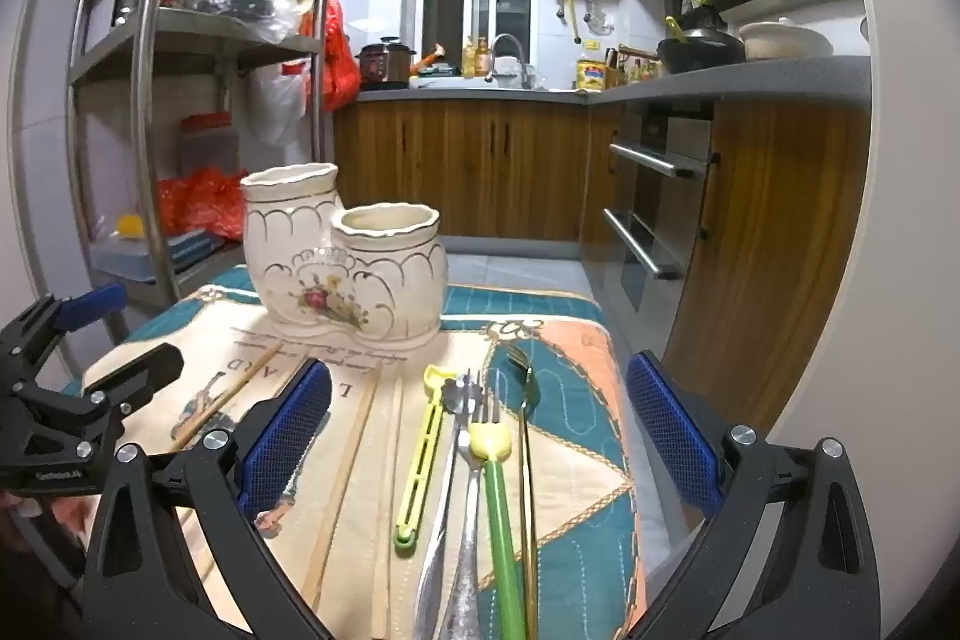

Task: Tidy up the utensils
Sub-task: 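Move both tools down toward the utensils lying on the cloth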

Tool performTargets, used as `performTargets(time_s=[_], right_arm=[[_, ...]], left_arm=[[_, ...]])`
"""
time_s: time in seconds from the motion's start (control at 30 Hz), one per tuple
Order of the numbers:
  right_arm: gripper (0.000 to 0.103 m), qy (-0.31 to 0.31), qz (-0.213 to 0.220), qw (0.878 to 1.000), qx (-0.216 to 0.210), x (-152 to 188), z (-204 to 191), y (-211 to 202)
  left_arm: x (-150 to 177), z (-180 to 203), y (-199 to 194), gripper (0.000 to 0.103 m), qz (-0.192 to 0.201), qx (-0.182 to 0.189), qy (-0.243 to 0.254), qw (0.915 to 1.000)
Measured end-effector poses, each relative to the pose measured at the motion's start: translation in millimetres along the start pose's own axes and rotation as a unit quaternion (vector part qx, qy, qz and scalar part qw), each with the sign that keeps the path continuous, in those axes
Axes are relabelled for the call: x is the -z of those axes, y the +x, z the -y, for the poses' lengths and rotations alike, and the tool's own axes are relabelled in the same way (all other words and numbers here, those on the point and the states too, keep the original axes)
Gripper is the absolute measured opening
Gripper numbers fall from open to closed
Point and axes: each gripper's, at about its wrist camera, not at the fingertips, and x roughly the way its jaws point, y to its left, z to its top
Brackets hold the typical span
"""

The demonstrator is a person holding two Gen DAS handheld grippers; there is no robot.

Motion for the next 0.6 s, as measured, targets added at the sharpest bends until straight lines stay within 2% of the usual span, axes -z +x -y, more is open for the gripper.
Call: performTargets(time_s=[0.4,0.6], right_arm=[[0.098,0.029,-0.01,1.0,-0.001,-3,8,7],[0.098,0.044,-0.028,0.998,0.03,-14,24,19]], left_arm=[[2,-1,7,0.098,-0.016,-0.009,-0.004,0.9998],[-18,-13,13,0.098,-0.035,-0.009,-0.004,0.9993]])
